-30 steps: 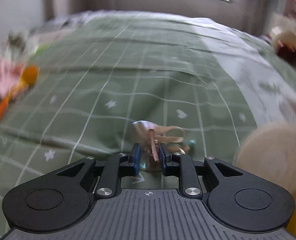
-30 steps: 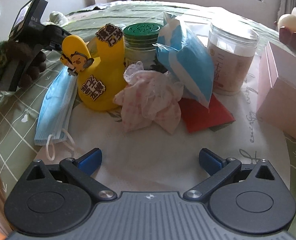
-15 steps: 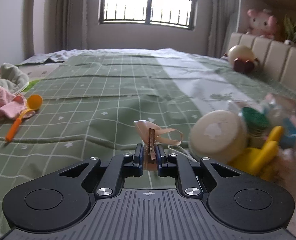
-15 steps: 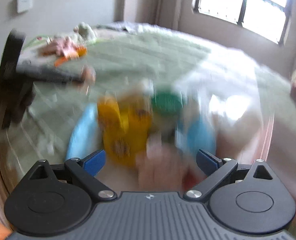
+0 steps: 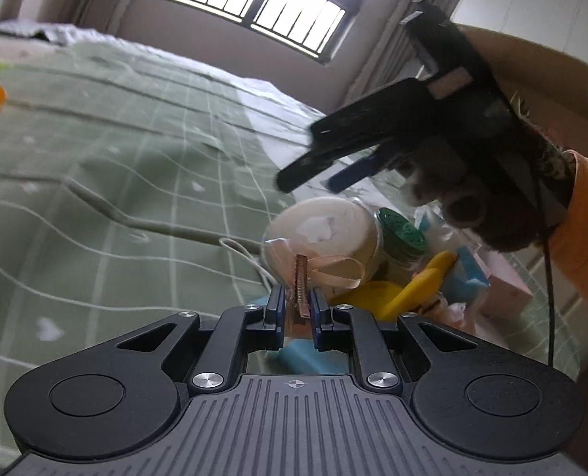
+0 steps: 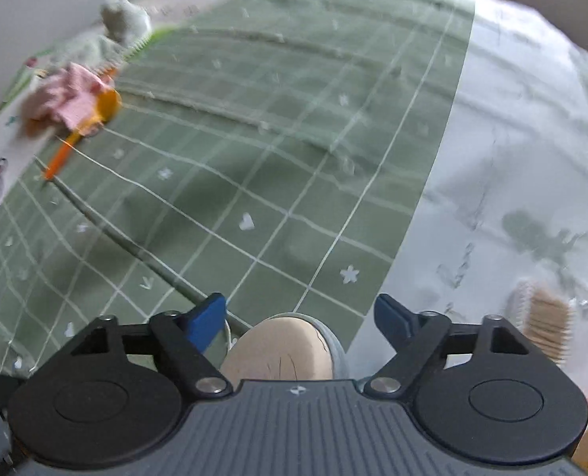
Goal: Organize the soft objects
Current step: 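Grasp the round beige pad with the right gripper while the left gripper carries the clip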
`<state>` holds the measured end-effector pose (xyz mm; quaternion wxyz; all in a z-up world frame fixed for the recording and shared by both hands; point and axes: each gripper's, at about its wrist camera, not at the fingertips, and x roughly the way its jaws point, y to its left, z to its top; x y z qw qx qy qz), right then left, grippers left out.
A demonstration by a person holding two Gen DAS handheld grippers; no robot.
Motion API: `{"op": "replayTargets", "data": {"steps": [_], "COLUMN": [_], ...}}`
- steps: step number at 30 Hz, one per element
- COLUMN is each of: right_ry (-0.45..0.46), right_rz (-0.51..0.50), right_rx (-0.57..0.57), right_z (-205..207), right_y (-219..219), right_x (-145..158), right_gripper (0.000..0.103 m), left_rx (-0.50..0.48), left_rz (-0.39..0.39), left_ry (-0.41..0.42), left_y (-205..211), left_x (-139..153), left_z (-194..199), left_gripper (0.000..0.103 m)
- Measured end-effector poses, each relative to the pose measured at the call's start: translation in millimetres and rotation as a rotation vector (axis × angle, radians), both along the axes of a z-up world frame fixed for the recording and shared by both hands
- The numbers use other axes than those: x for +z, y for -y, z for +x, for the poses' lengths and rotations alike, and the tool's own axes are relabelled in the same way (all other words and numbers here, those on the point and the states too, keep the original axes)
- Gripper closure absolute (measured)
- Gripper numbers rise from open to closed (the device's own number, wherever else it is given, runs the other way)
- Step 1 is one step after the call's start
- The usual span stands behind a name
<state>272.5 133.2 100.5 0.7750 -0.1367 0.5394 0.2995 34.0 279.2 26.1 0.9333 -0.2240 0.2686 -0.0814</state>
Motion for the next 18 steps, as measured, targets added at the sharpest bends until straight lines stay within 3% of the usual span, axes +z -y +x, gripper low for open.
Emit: {"op": "replayTargets", "data": {"steps": [4,7,11,14,18], "right_ry": [-0.071,-0.076,-0.117,-0.135,-0.131], "right_rz": [-0.082,-0.108,0.002,0.040,0.014], "right_rx": [-0.010,0.033,0.082,0.159,0.150], "right_z": [-6,-22,-42,-64,-79], "right_y": [-17,-23,-16,-13,-12], "right_x": [-19,-15,12,21,12], "right_gripper": [0.021,0.025,0.051,0.051,0.057], "left_rx": [0.010,0.031,0.054,0.078,0.100], "left_rz": [-0.014,-0.036,-0.045,-0.040,-0.024], "left_ry": [-0.025,-0.048,-0.059,-0.071,-0.094], "left_y": [-1,-11,-18,-21,-20], "left_x": [-10,-17,-19,-18,-17], "left_z": [11,10,2,-1,-1], "left_gripper": [0.088,0.088,0.088,0.088,0.088]}}
